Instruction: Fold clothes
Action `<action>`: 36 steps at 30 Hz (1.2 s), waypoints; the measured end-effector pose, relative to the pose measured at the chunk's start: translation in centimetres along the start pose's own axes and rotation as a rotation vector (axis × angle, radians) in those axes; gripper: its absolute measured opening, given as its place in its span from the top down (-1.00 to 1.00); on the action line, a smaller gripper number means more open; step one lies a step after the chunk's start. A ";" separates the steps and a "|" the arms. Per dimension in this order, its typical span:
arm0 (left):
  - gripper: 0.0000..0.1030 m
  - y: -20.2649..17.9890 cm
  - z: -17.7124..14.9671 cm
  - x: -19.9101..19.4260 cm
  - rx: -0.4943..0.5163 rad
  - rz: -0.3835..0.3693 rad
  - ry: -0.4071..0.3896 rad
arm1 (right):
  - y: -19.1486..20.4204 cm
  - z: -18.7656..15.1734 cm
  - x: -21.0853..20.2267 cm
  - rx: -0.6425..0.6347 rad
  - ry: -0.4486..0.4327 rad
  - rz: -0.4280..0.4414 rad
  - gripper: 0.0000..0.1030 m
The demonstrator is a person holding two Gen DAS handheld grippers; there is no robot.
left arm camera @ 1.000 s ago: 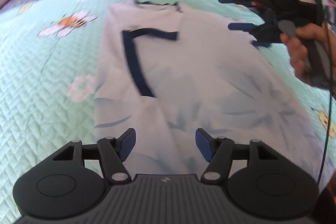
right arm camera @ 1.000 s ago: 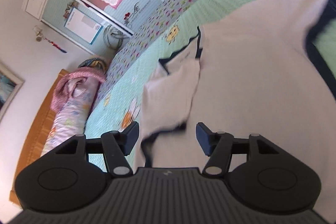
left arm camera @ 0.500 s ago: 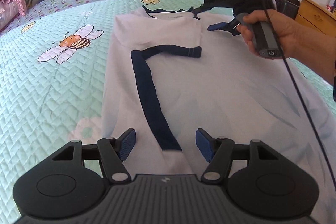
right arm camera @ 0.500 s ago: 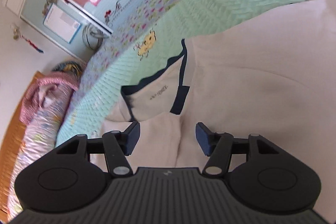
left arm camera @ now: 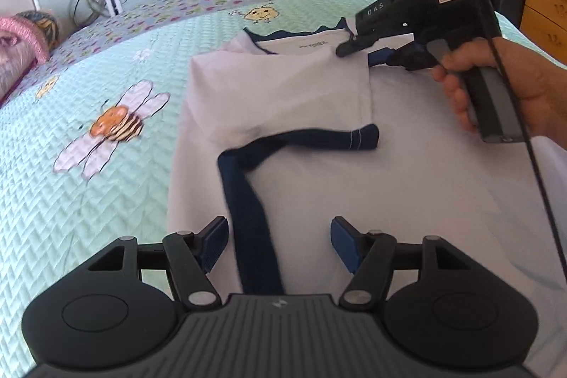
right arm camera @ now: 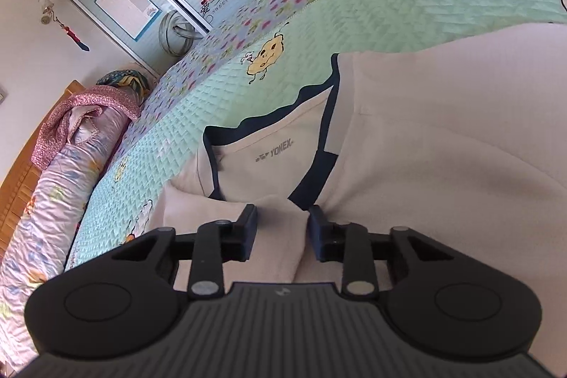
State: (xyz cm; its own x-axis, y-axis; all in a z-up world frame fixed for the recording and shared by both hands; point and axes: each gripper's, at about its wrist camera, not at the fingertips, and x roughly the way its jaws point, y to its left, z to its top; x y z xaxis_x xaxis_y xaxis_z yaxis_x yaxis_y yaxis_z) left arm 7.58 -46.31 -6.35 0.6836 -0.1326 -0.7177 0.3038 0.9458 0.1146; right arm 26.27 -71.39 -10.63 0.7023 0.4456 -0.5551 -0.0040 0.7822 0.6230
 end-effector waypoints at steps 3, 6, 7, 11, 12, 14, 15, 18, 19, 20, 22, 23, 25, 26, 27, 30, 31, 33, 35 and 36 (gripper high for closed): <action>-0.32 -0.1 0.6 0.7 -0.002 0.008 0.001 | 0.1 0.1 0.0 -0.022 0.018 0.004 0.94; -0.34 -0.2 1.1 1.5 -0.005 0.015 0.002 | 0.8 0.1 -0.2 -0.058 0.016 -0.004 0.94; -0.34 -0.2 1.3 1.7 -0.005 0.018 0.003 | 1.0 0.1 -0.3 -0.068 0.008 -0.012 0.94; -0.27 -0.1 1.9 2.4 -0.019 0.022 -0.001 | 2.5 0.5 -0.5 -0.148 -0.017 -0.062 0.94; 0.11 0.0 2.0 2.4 -0.028 0.019 -0.005 | 3.0 0.8 -0.6 -0.163 -0.023 -0.065 0.94; 0.82 0.2 2.1 2.3 -0.046 0.014 -0.013 | 3.8 1.3 -0.8 -0.191 -0.037 -0.071 0.94; 0.84 0.3 2.2 2.3 -0.054 0.007 -0.017 | 4.1 1.7 -1.1 -0.198 -0.049 -0.074 0.94; 0.84 0.3 2.5 1.7 -0.061 -0.059 -0.034 | 4.1 2.8 -2.4 -0.163 -0.089 -0.081 0.94; 0.84 -0.1 2.5 1.6 -0.042 -0.062 -0.042 | 3.8 2.9 -2.5 -0.159 -0.094 -0.095 0.94; 0.84 -0.4 2.5 1.8 -0.030 -0.065 -0.037 | 3.5 3.0 -2.6 -0.155 -0.099 -0.108 0.94; 0.83 -1.0 2.4 2.2 -0.012 -0.075 -0.027 | 2.9 3.2 -2.7 -0.148 -0.107 -0.137 0.94; 0.83 -0.9 2.2 2.5 -0.029 -0.092 -0.023 | 2.4 3.0 -2.1 -0.148 -0.090 -0.158 0.94; 0.81 -0.7 1.9 2.9 -0.062 -0.124 -0.016 | 1.4 2.3 -0.7 -0.134 -0.054 -0.177 0.93; 0.81 -0.5 1.9 2.9 -0.076 -0.135 -0.019 | 0.9 1.9 -0.2 -0.125 -0.052 -0.177 0.84; 0.73 -0.1 1.8 2.9 -0.098 -0.163 -0.021 | 0.5 1.5 0.3 -0.117 -0.050 -0.177 0.82; 0.14 1.1 1.4 2.6 -0.181 -0.256 -0.033 | -0.9 0.9 -0.1 -0.037 -0.077 -0.132 0.71; 0.11 1.6 1.2 2.3 -0.215 -0.272 -0.040 | -1.3 0.7 -0.5 -0.005 -0.090 -0.119 0.67; 0.10 2.6 0.5 1.5 -0.282 -0.281 -0.058 | -1.3 0.5 -2.3 0.034 -0.132 -0.139 0.58; 0.10 3.7 -0.4 0.3 -0.352 -0.287 -0.068 | -0.6 0.1 -4.4 0.018 -0.178 -0.146 0.45; 0.10 4.3 -0.9 -0.3 -0.388 -0.287 -0.072 | -0.1 -0.1 -5.5 -0.004 -0.200 -0.143 0.45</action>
State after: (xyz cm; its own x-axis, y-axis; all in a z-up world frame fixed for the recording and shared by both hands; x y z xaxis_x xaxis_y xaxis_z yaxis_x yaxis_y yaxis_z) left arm 8.07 -41.98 -6.24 0.6567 -0.4112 -0.6322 0.2264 0.9071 -0.3548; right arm 22.30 -73.86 -7.68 0.8232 0.2356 -0.5166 0.1028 0.8329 0.5437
